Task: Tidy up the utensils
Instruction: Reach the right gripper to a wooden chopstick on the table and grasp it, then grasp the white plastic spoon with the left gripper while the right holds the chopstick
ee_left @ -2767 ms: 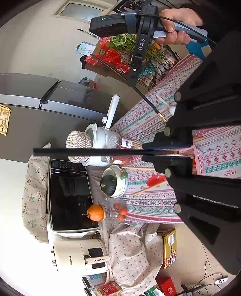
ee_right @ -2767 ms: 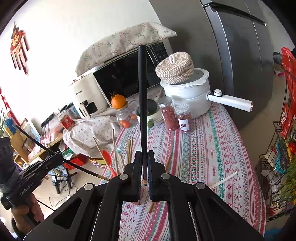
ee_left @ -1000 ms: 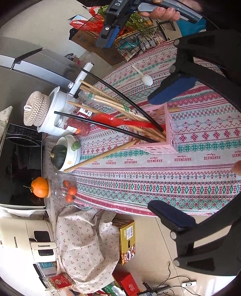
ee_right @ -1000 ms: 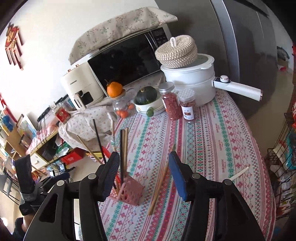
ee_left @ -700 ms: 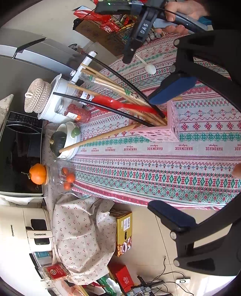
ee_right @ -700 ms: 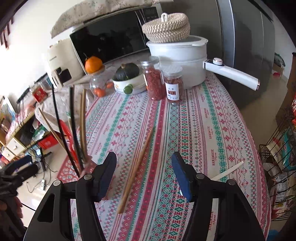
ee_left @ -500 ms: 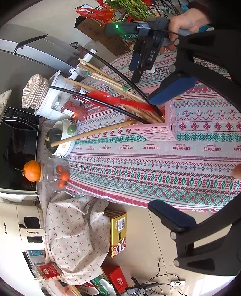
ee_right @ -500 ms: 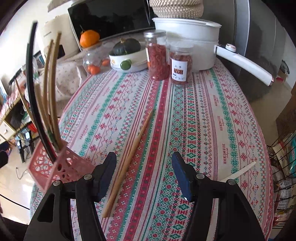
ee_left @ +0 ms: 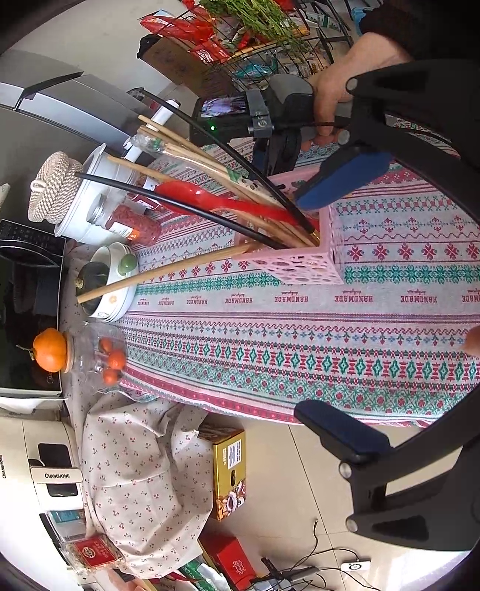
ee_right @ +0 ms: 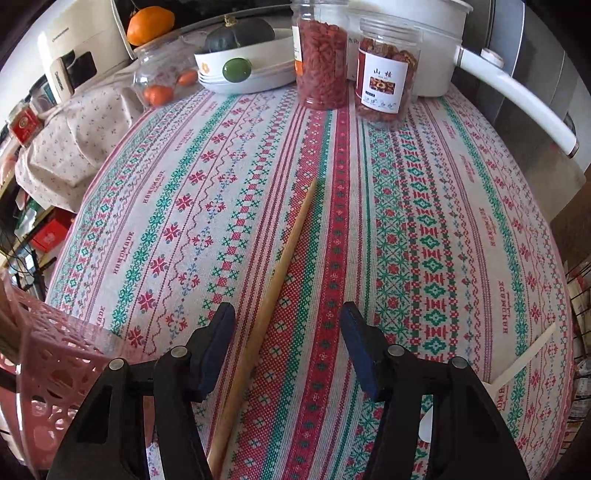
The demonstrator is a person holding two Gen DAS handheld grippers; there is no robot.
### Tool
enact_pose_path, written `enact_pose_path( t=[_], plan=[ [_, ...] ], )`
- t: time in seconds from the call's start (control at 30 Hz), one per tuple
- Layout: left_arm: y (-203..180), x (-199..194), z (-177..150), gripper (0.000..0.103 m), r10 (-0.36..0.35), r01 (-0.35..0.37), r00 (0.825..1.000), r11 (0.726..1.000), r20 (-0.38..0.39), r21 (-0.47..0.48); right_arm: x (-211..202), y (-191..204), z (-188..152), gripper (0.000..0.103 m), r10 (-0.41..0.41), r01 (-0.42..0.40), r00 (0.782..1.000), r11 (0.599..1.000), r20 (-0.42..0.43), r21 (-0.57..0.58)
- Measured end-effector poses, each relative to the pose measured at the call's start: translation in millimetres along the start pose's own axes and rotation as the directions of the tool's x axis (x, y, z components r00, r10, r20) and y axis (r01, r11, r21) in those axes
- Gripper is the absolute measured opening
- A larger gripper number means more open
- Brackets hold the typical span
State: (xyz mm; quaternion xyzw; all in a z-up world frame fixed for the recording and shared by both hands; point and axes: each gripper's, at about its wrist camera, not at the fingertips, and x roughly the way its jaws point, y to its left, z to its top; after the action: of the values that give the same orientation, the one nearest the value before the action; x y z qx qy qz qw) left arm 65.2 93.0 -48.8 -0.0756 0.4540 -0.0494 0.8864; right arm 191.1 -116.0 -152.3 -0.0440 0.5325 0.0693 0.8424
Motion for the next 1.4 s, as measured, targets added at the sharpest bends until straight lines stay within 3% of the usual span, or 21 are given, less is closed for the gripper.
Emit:
enact_pose_path(
  t=[0.07,0.1,0.17,0.27,0.43,0.57,0.87,1.03,1.2,1.3,1.4],
  plan=[
    [-2,-1,-1,0.103,-0.003,0.003,1.0,1.0,-0.002,0.005,0,7,0,0.042,-0.048,0.048,0.999,0.998,0.002,-0.033],
    [-2,-2,-2,0.103,-0.004,0.004,1.0,1.0,-0.002,0.007,0,9,0,0.037,-0.041,0.042,0.999,0.998,0.004,-0.037],
    [-3,-3,-3,0.103,-0.012,0.013,1.0,1.0,-0.002,0.011,-1,10,1,0.018,-0.033,0.032,0.999,0.999,-0.008,-0.041],
    [-6,-7,-4,0.103,-0.029,0.029,1.0,0.999,-0.001,0.013,-2,6,2,0.008,-0.003,0.001,0.999,1.0,-0.041,-0.029],
    [-15,-17,-7,0.103,-0.059,0.058,0.998,0.998,0.016,0.037,-13,-5,-3,0.007,0.067,-0.066,0.993,0.998,-0.094,0.018],
    [-30,-29,-11,0.103,-0.103,0.099,0.994,0.992,0.047,0.073,-43,-19,-7,0.007,0.095,-0.093,0.994,0.995,-0.052,0.038],
    [-88,-39,-23,0.103,-0.189,0.17,0.98,0.96,0.066,0.224,-120,-78,-30,0.007,0.048,-0.051,0.999,0.99,0.022,0.13],
    [-141,-28,-31,0.103,-0.215,0.204,0.977,0.919,-0.004,0.337,-142,-116,-45,0.007,0.024,-0.029,0.999,0.979,0.03,0.203],
    [-196,0,-31,0.103,-0.153,0.18,0.984,0.878,-0.096,0.443,-151,-146,-58,0.007,0.01,-0.015,1.0,0.966,0.022,0.258],
    [-220,32,-25,0.102,-0.118,0.192,0.975,0.876,-0.19,0.443,-154,-163,-61,0.007,-0.007,0.002,1.0,0.958,0.018,0.285],
    [-239,70,-12,0.09,-0.087,0.198,0.96,0.883,-0.266,0.426,-154,-180,-63,0.007,-0.001,-0.003,1.0,0.946,0.011,0.326]
  ],
)
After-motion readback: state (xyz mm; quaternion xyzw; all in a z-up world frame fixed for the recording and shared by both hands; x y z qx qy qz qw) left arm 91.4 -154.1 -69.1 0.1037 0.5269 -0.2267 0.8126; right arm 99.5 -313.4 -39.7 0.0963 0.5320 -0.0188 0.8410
